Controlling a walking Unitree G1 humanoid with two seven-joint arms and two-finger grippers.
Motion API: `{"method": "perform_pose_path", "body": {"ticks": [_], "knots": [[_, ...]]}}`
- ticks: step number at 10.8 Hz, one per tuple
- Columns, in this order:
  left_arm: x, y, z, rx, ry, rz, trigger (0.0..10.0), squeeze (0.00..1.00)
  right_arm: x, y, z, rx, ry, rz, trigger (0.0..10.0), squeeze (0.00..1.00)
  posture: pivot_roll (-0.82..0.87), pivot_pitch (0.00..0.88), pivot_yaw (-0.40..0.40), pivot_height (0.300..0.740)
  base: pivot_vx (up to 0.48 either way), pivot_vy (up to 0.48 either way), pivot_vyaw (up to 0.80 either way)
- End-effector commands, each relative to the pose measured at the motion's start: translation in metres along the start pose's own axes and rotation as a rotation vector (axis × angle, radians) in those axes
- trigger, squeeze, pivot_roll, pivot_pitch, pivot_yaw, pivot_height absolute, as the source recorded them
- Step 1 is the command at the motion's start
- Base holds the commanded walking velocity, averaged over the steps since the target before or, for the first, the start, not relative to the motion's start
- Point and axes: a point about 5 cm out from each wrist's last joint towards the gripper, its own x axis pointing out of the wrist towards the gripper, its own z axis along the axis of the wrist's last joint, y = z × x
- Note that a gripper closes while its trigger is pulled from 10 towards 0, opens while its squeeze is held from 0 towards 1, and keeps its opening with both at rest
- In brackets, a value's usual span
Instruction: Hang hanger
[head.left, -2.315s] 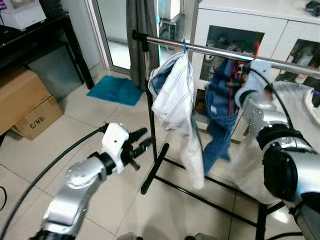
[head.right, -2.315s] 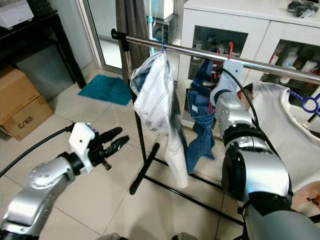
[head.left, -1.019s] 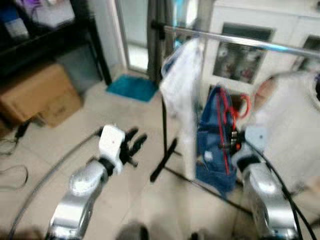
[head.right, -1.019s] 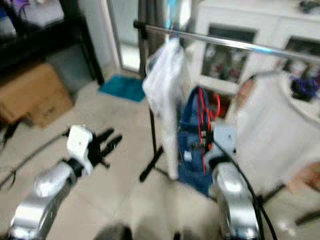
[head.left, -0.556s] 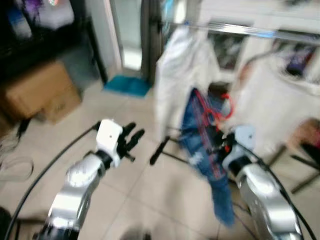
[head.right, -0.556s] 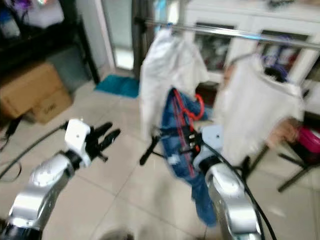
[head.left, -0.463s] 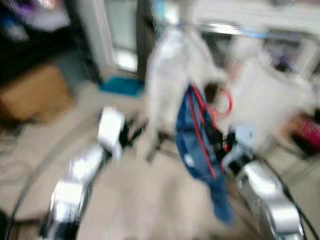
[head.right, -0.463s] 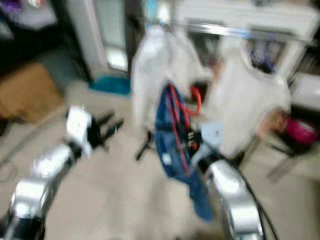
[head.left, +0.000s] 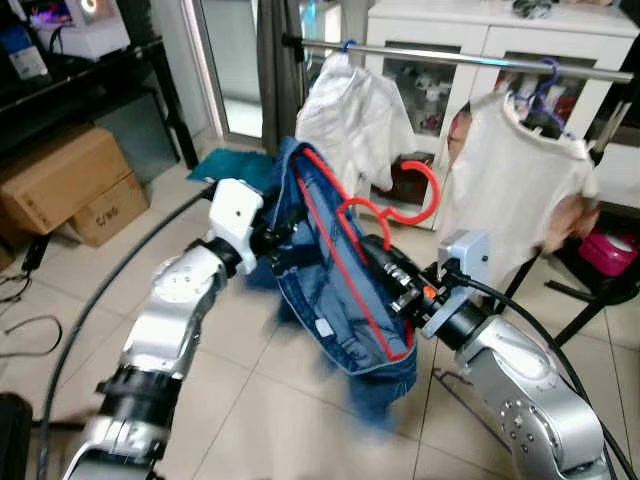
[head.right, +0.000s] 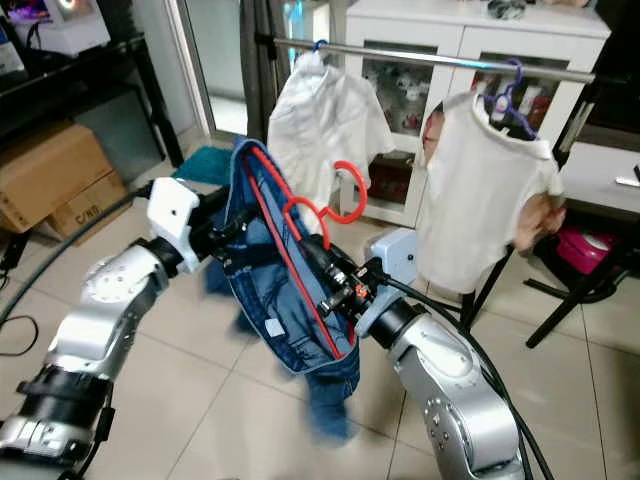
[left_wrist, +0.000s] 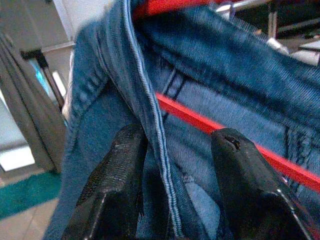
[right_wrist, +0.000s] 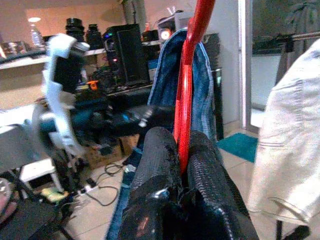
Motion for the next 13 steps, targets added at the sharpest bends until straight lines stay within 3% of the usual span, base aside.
{"method": "perform_pose_path", "body": {"ticks": [1, 2, 7, 13], "knots": [[0.004, 0.004, 0.004, 0.019, -0.011, 0.013, 10.0, 0.00, 0.002, 0.007, 0.014, -0.008, -0.060, 0.044, 0.0, 0.00, -0.10, 0.000, 0.059, 0.740, 0.000, 0.000, 0.00], [0.005, 0.005, 0.005, 0.016, -0.020, 0.015, 0.0, 0.00, 0.002, 0.007, 0.015, -0.006, -0.064, 0.048, 0.0, 0.00, -0.10, 0.000, 0.064, 0.740, 0.000, 0.000, 0.00], [0.004, 0.013, 0.001, 0.017, -0.018, 0.053, 0.0, 0.00, 0.001, 0.004, 0.016, 0.018, -0.074, 0.028, 0.0, 0.00, -0.10, 0.000, 0.071, 0.740, 0.000, 0.000, 0.00], [0.001, 0.021, -0.002, -0.043, -0.027, 0.050, 0.0, 0.00, -0.001, 0.004, 0.015, 0.021, -0.070, 0.023, 0.0, 0.00, -0.10, 0.000, 0.073, 0.740, 0.000, 0.000, 0.00]]}}
